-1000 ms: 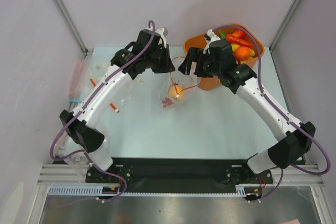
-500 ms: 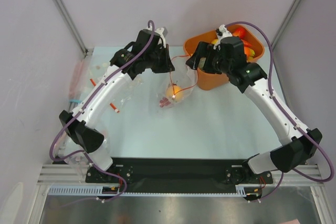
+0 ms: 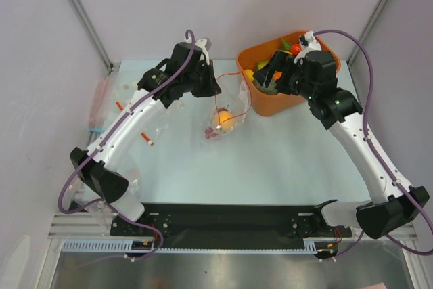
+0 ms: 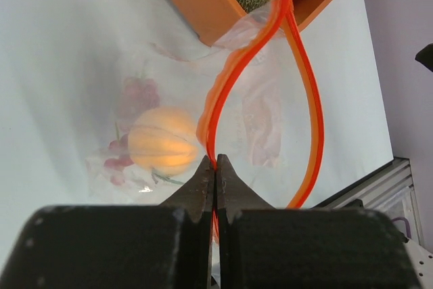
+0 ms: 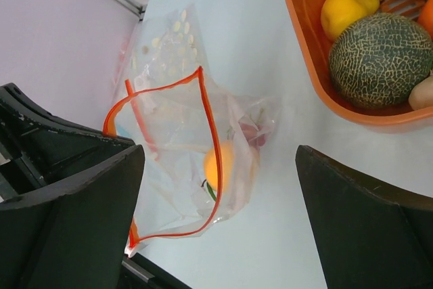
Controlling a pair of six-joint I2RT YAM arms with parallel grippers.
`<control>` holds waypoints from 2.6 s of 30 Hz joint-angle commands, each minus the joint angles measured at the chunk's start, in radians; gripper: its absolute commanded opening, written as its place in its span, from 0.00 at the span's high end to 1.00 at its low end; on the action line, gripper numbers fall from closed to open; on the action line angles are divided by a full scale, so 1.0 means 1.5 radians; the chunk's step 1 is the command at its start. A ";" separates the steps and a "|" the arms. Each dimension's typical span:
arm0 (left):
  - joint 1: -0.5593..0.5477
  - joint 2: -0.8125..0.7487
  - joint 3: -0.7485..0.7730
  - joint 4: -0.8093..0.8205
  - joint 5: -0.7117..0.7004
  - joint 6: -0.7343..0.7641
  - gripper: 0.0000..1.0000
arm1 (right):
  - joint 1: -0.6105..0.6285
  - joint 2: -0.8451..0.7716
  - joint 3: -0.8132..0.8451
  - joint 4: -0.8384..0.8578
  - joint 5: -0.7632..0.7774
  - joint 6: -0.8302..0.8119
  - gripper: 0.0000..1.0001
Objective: Place the food in the zip-top bag and seal the zipper
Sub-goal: Pick up the fake fruit from the bin.
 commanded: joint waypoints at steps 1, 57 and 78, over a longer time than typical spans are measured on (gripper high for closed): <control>0.006 -0.043 -0.001 0.046 -0.011 0.006 1.00 | -0.028 -0.019 -0.011 0.033 -0.018 0.014 0.00; 0.007 -0.067 -0.017 0.055 -0.060 0.054 1.00 | -0.315 0.121 0.054 -0.031 -0.151 0.021 0.17; 0.007 -0.059 -0.028 0.060 -0.062 0.064 1.00 | -0.315 0.388 0.322 -0.096 0.029 -0.132 0.00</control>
